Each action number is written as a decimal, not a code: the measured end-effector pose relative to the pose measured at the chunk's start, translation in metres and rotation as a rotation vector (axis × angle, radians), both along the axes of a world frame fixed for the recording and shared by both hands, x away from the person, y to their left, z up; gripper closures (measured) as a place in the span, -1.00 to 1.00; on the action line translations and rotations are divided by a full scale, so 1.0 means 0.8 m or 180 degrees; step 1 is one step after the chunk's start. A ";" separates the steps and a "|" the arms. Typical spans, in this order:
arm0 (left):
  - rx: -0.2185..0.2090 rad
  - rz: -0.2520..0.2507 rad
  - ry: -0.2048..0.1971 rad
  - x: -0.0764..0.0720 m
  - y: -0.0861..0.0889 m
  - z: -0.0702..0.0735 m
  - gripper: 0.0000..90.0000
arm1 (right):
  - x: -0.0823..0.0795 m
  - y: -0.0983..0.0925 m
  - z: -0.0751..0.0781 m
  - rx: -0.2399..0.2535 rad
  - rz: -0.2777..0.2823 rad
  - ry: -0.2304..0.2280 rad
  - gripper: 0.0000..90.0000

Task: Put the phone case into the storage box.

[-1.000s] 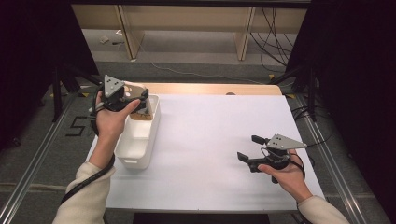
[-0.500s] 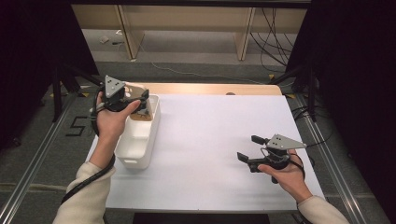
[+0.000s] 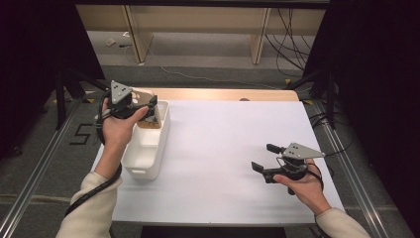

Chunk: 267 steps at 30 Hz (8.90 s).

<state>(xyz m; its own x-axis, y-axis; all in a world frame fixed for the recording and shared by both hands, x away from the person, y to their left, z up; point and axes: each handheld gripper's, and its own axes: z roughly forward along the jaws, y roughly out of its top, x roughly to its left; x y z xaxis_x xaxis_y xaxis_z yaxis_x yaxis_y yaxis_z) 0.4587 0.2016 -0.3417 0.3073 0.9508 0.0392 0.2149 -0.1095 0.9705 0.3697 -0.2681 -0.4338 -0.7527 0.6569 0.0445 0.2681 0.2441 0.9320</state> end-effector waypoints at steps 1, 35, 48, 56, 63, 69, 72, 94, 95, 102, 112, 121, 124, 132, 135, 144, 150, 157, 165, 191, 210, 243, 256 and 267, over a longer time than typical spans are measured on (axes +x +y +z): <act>0.0001 -0.0003 0.0003 0.000 0.000 0.000 -0.76 | 0.000 0.000 0.000 0.0001 -0.0001 0.0001 -0.73; 0.0016 0.0005 0.0036 0.012 0.003 -0.011 -0.76 | -0.001 0.000 0.001 0.0011 -0.0011 -0.0006 -0.73; 0.0043 0.0013 0.0065 0.022 0.003 -0.018 -0.76 | -0.001 -0.002 0.000 0.0016 0.0000 -0.0006 -0.73; 0.0047 0.0010 0.0068 0.029 0.001 -0.018 -0.76 | -0.002 -0.004 -0.001 0.0012 -0.0012 0.0013 -0.73; 0.0037 0.0017 0.0077 0.035 0.000 -0.019 -0.76 | -0.002 -0.004 -0.001 0.0027 -0.0013 0.0011 -0.72; 0.0032 0.0026 0.0079 0.040 0.002 -0.018 -0.76 | -0.002 -0.004 -0.001 0.0030 -0.0008 0.0005 -0.72; 0.0018 0.0045 0.0090 0.043 0.003 -0.019 -0.76 | -0.001 -0.004 -0.002 0.0033 -0.0012 0.0004 -0.72; -0.0038 0.0075 0.0140 0.058 0.005 -0.020 -0.76 | -0.001 -0.004 -0.001 0.0029 -0.0010 0.0008 -0.71; -0.0039 0.0075 0.0143 0.059 0.005 -0.019 -0.76 | -0.001 -0.004 -0.001 0.0028 -0.0015 0.0012 -0.71; -0.0032 0.0076 0.0149 0.063 0.003 -0.019 -0.76 | -0.001 -0.004 -0.002 0.0031 -0.0011 0.0004 -0.71; -0.0010 0.0058 0.0155 0.070 -0.004 -0.018 -0.76 | -0.001 -0.004 -0.002 0.0034 -0.0018 0.0013 -0.70; 0.0000 0.0058 0.0169 0.075 -0.005 -0.017 -0.76 | -0.001 -0.004 -0.002 0.0036 -0.0007 0.0008 -0.70; -0.0005 0.0058 0.0169 0.076 -0.006 -0.017 -0.76 | -0.001 -0.004 -0.002 0.0037 -0.0008 0.0010 -0.69; -0.0017 0.0071 0.0187 0.081 -0.006 -0.018 -0.76 | -0.001 -0.005 -0.002 0.0037 -0.0010 0.0018 -0.69; -0.0015 0.0075 0.0195 0.082 -0.006 -0.018 -0.76 | -0.001 -0.005 -0.002 0.0033 -0.0010 0.0020 -0.69; -0.0027 0.0074 0.0198 0.086 -0.006 -0.019 -0.76 | -0.001 -0.004 -0.002 0.0036 0.0003 0.0010 -0.68; -0.0011 0.0074 0.0207 0.089 -0.007 -0.019 -0.76 | -0.001 -0.004 -0.002 0.0048 0.0000 0.0014 -0.67; -0.0013 0.0083 0.0209 0.092 -0.006 -0.021 -0.76 | -0.001 -0.005 -0.001 0.0050 -0.0008 0.0010 -0.67; -0.0002 0.0102 0.0222 0.096 -0.004 -0.021 -0.76 | -0.001 -0.005 -0.002 0.0049 -0.0008 0.0018 -0.67; 0.0007 0.0120 0.0272 0.110 -0.008 -0.023 -0.76 | -0.001 -0.005 -0.002 0.0049 0.0011 0.0024 -0.67; 0.0021 0.0122 0.0318 0.122 -0.011 -0.026 -0.77 | 0.000 -0.005 -0.002 0.0052 0.0017 0.0022 -0.67; 0.0067 0.0140 0.0391 0.137 -0.013 -0.034 -0.77 | 0.000 -0.006 -0.003 0.0054 0.0023 0.0033 -0.67; 0.0063 0.0163 0.0446 0.143 -0.011 -0.042 -0.78 | 0.000 -0.006 -0.003 0.0050 0.0024 0.0039 -0.67; 0.0066 0.0176 0.0491 0.146 -0.009 -0.048 -0.78 | 0.000 -0.006 -0.003 0.0052 0.0032 0.0038 -0.67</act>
<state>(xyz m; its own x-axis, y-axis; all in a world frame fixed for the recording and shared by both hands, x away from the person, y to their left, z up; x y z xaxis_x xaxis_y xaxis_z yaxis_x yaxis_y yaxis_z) 0.5758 0.1941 -0.3801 0.2584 0.9659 0.0156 0.3673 -0.1131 0.9232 0.3699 -0.2729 -0.4362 -0.7586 0.6484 0.0640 0.2767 0.2316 0.9326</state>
